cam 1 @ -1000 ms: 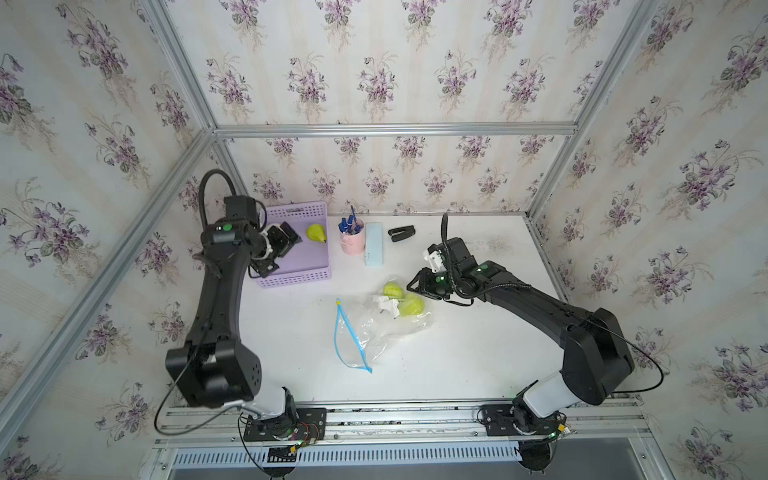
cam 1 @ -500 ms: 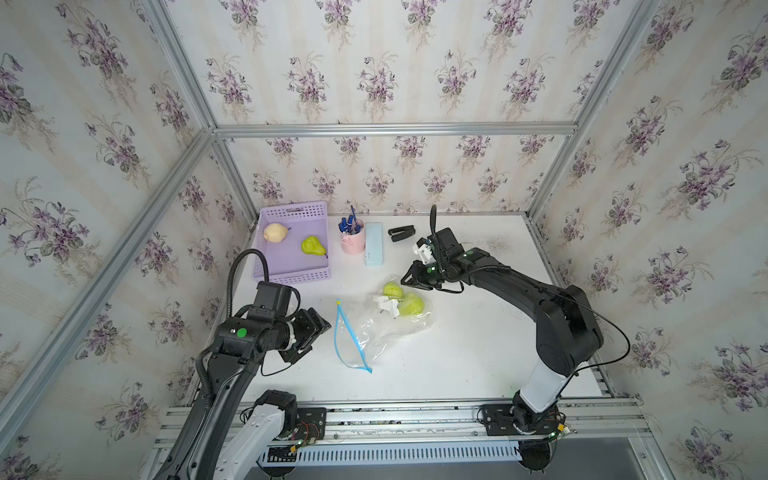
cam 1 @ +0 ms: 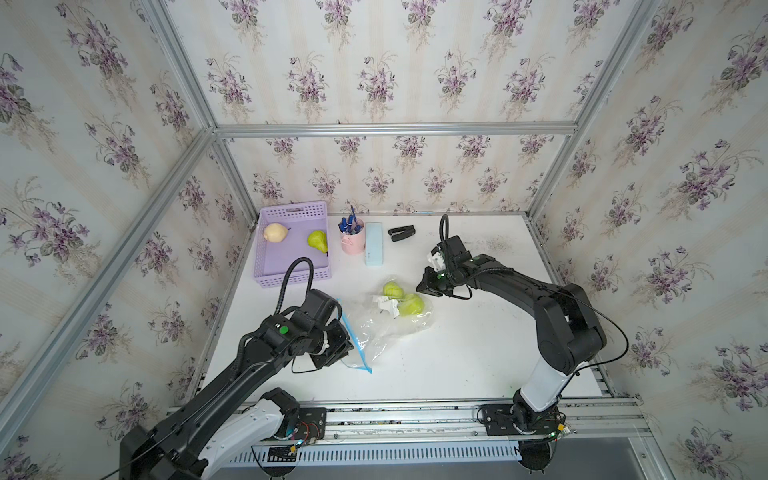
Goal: Open the zip-top bag and take out the pear
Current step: Pick up the pear from the zipper food storage bag.
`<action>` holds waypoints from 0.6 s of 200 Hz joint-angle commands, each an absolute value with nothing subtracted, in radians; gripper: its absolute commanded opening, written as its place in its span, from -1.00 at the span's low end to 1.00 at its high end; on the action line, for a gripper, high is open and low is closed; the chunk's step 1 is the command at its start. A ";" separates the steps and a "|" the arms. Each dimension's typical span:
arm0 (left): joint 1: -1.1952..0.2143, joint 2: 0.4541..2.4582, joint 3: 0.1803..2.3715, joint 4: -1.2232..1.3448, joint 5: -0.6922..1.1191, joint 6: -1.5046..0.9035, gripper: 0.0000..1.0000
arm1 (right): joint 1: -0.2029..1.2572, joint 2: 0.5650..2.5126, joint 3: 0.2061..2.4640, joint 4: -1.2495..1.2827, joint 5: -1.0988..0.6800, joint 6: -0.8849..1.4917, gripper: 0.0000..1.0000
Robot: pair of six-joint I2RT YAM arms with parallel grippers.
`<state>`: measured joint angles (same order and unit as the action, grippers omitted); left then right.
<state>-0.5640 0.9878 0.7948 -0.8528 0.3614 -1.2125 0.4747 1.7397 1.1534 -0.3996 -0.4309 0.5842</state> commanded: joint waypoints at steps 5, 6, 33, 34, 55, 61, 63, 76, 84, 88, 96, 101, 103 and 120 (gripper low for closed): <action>-0.583 1.080 0.807 -0.692 0.340 -1.209 -0.41 | 0.465 1.740 1.140 -0.342 -0.449 0.588 -0.73; -0.584 1.083 0.807 -0.689 0.341 -1.209 -0.41 | 0.466 1.742 1.142 -0.343 -0.449 0.586 -0.73; -0.623 1.149 0.815 -0.654 0.313 -1.211 -0.33 | 0.465 1.780 1.175 -0.352 -0.450 0.577 -0.74; -0.624 1.150 0.817 -0.655 0.311 -1.210 -0.33 | 0.465 1.780 1.175 -0.352 -0.451 0.577 -0.74; -0.633 1.166 0.846 -0.684 0.267 -1.201 -0.28 | 0.466 1.805 1.165 -0.357 -0.450 0.576 -0.77; -0.635 1.164 0.847 -0.687 0.257 -1.205 -0.24 | 0.466 1.807 1.153 -0.354 -0.446 0.577 -0.78; -0.635 1.164 0.846 -0.686 0.254 -1.205 -0.22 | 0.465 1.807 1.148 -0.350 -0.445 0.577 -0.79; -0.636 1.168 0.831 -0.665 0.254 -1.214 -0.13 | 0.466 1.814 1.126 -0.335 -0.447 0.573 -0.81; -0.637 1.179 0.820 -0.649 0.264 -1.222 -0.12 | 0.465 1.820 1.116 -0.326 -0.458 0.572 -0.82; -0.639 1.185 0.816 -0.641 0.265 -1.225 -0.11 | 0.466 1.822 1.112 -0.322 -0.461 0.571 -0.83; -0.648 1.200 0.814 -0.627 0.264 -1.228 -0.04 | 0.471 1.830 1.105 -0.319 -0.463 0.567 -0.85; -0.656 1.210 0.815 -0.622 0.261 -1.229 -0.01 | 0.471 1.834 1.100 -0.318 -0.465 0.566 -0.87; -0.660 1.216 0.815 -0.621 0.261 -1.230 -0.01 | 0.472 1.836 1.099 -0.316 -0.465 0.566 -0.88; -0.684 1.254 0.827 -0.618 0.246 -1.232 0.03 | 0.486 1.845 1.082 -0.297 -0.478 0.564 -0.89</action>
<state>-0.6621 1.2198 0.8162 -0.6563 0.2810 -1.2198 0.4713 1.8313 1.0958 -0.3298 -0.4473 0.5758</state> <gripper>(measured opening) 0.505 0.057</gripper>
